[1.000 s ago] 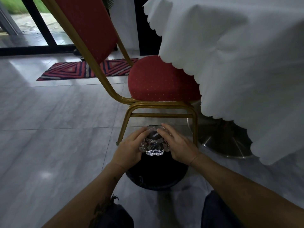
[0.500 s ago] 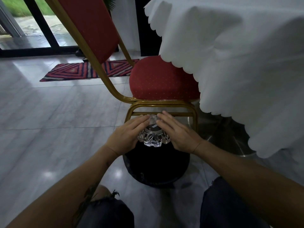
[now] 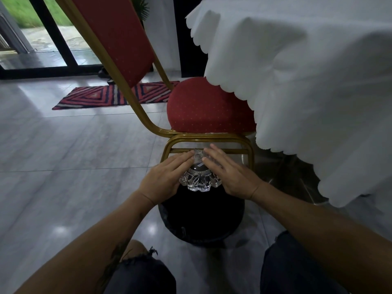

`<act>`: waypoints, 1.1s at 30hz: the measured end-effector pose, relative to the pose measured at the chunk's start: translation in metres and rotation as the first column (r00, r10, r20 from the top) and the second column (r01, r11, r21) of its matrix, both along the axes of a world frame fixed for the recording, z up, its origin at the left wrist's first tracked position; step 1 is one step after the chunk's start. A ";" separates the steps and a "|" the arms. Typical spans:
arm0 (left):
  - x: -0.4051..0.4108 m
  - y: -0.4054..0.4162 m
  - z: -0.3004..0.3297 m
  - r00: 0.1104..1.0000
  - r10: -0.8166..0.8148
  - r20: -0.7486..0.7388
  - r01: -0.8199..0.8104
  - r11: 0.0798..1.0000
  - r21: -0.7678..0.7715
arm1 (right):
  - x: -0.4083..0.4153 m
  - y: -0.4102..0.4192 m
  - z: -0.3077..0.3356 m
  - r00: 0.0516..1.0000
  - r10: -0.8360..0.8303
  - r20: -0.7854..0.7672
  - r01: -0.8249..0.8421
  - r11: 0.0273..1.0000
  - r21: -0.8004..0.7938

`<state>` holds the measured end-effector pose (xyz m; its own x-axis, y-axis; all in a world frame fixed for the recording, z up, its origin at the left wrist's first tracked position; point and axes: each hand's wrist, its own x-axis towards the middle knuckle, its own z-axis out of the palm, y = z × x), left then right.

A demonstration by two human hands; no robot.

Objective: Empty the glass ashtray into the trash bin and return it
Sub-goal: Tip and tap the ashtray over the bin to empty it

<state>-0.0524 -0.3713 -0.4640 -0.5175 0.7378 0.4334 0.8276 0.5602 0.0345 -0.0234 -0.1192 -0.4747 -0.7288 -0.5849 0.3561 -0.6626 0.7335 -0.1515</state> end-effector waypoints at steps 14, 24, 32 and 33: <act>0.002 -0.009 -0.006 0.998 -0.053 0.014 0.053 0.997 0.059 | 0.003 -0.004 -0.004 1.000 0.027 0.012 -0.027 0.999 -0.034; 0.006 -0.003 0.009 1.000 -0.026 0.004 0.026 0.998 0.053 | 0.002 -0.001 0.003 0.998 0.004 0.065 0.001 0.998 -0.065; 0.013 -0.002 0.006 0.968 0.069 0.242 -0.115 0.977 0.180 | 0.000 -0.006 -0.002 0.977 -0.077 0.198 0.120 0.969 -0.214; 0.015 -0.002 0.003 0.945 0.093 0.315 -0.170 0.960 0.225 | 0.000 -0.009 -0.004 0.957 -0.080 0.280 0.165 0.942 -0.293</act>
<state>-0.0372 -0.3733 -0.4612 -0.7358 0.5445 0.4027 0.6770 0.6055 0.4183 -0.0237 -0.1278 -0.4790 -0.8790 -0.3763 0.2928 -0.4768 0.6944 -0.5389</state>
